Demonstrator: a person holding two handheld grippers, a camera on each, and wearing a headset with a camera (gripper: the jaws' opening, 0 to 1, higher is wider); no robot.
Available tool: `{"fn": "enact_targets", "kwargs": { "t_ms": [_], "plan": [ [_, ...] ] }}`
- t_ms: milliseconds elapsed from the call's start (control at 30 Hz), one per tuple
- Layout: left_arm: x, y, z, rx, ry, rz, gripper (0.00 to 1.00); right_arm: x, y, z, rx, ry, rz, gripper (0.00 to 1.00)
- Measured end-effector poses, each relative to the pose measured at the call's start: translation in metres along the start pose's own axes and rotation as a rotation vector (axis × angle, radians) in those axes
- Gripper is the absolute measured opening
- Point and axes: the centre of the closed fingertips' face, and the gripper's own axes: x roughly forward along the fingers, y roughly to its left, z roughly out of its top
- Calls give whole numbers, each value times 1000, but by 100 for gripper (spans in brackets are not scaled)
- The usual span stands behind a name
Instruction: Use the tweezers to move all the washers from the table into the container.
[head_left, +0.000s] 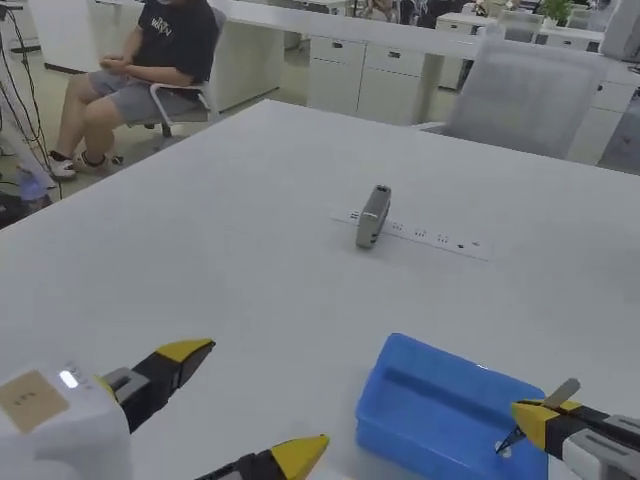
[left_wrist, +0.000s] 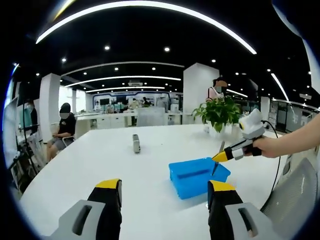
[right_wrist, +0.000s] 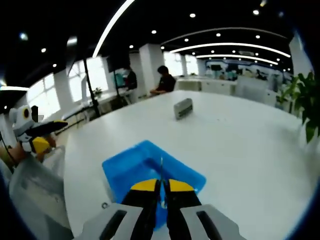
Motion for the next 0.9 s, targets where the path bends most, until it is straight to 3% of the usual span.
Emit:
{"fn": "enact_targets", "kwargs": {
  "t_ms": [400, 767, 900],
  "plan": [
    [-2, 0, -4, 16, 25, 3, 67, 4, -4, -9, -29, 24, 17, 3],
    [-3, 1, -4, 6, 21, 7, 66, -4, -3, 1, -24, -9, 10, 3],
    [-3, 2, -2, 0, 15, 10, 65, -14, 9, 12, -27, -38, 17, 3]
  ]
}}
